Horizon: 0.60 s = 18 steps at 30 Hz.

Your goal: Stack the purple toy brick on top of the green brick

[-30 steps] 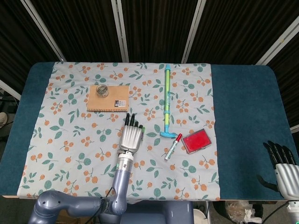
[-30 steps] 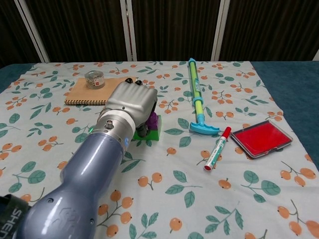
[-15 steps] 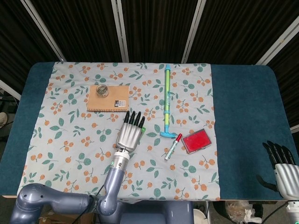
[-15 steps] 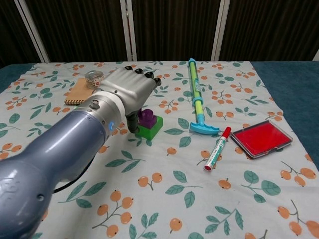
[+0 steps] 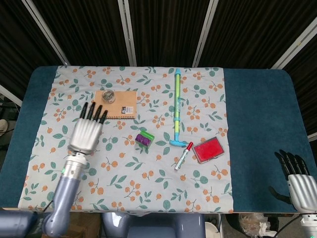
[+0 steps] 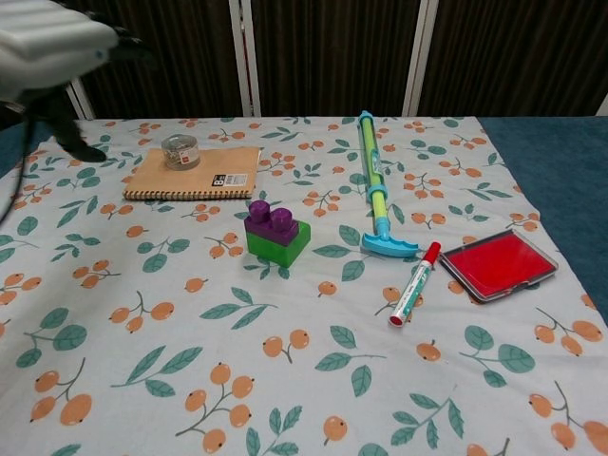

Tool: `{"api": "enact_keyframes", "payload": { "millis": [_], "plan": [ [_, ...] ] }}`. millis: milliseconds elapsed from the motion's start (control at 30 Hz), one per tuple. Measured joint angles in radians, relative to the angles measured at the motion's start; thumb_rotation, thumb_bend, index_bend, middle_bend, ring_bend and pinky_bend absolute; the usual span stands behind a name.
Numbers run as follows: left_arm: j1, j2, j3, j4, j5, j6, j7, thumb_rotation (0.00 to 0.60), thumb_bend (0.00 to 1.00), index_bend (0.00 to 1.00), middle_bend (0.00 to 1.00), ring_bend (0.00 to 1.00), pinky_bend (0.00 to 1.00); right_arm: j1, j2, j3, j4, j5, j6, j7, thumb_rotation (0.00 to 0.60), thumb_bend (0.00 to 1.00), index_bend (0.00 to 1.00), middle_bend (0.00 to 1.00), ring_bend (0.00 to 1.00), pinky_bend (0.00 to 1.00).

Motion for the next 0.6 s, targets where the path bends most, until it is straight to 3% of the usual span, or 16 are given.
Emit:
{"api": "enact_keyframes", "payload": {
  "millis": [100,267,467,600],
  "plan": [
    [0.058,0.101,0.045,-0.01,0.063,-0.007,-0.121,0.6,0.21,0.16,0.1,0.0,0.0,0.004,-0.005,-0.001,-0.006,-0.003,-0.006,-0.016,0.6,0.22,0.0,0.06,0.0,0.0],
    [0.158,0.183,0.131,0.008,0.2,-0.01,-0.321,0.6,0.21,0.19,0.12,0.0,0.0,0.007,-0.007,0.0,-0.012,-0.004,-0.006,-0.023,0.6,0.22,0.0,0.06,0.0,0.0],
    [0.273,0.204,0.216,0.061,0.378,0.044,-0.511,0.6,0.21,0.19,0.13,0.0,0.0,0.007,-0.005,-0.002,-0.011,-0.011,-0.003,-0.014,0.6,0.22,0.0,0.06,0.0,0.0],
    [0.34,0.19,0.254,0.121,0.437,0.086,-0.627,0.6,0.21,0.2,0.12,0.0,0.0,0.004,-0.001,-0.003,-0.011,-0.018,0.006,-0.003,0.6,0.22,0.0,0.06,0.0,0.0]
  ]
}}
